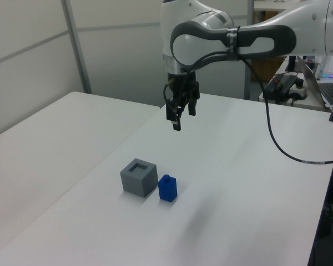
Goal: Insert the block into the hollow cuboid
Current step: 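Lower the open gripper down onto the blue block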
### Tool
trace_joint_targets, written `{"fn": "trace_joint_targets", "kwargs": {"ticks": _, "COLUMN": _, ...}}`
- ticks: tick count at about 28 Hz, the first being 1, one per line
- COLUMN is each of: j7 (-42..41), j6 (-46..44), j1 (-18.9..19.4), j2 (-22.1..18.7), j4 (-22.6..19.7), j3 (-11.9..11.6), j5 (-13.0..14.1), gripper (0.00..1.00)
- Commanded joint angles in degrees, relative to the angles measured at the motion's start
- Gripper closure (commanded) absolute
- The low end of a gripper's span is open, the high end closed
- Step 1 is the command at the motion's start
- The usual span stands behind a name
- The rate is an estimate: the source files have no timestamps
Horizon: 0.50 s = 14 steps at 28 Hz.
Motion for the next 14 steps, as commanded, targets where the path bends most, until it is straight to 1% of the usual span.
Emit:
{"fn": "trace_joint_targets", "kwargs": {"ticks": 1, "j7": 5.62, "j6": -1.74, "j1": 0.86, "j2": 0.03, "j4": -1.73, "j3": -0.05, "j5": 0.44, "gripper": 0.0}}
{"fn": "trace_joint_targets", "kwargs": {"ticks": 6, "j7": 5.95, "j6": -1.05, "j1": 1.57, "j2": 2.31, "j4": -1.74, "j3": -0.05, "j5": 0.26, "gripper": 0.0}}
{"fn": "trace_joint_targets", "kwargs": {"ticks": 7, "j7": 5.77, "j6": -0.87, "j1": 1.65, "j2": 3.62, "j4": -1.66, "j3": 0.3, "j5": 0.44, "gripper": 0.0}}
{"fn": "trace_joint_targets", "kwargs": {"ticks": 11, "j7": 5.42, "j6": -0.7, "j1": 1.57, "j2": 5.74, "j4": -1.74, "j3": 1.1, "j5": 0.52, "gripper": 0.0}}
{"fn": "trace_joint_targets", "kwargs": {"ticks": 12, "j7": 4.98, "j6": -0.17, "j1": 1.57, "j2": 6.35, "j4": -1.74, "j3": 1.1, "j5": 0.52, "gripper": 0.0}}
{"fn": "trace_joint_targets", "kwargs": {"ticks": 14, "j7": 3.49, "j6": 4.38, "j1": 1.57, "j2": 7.5, "j4": -2.44, "j3": 1.62, "j5": 0.52, "gripper": 0.0}}
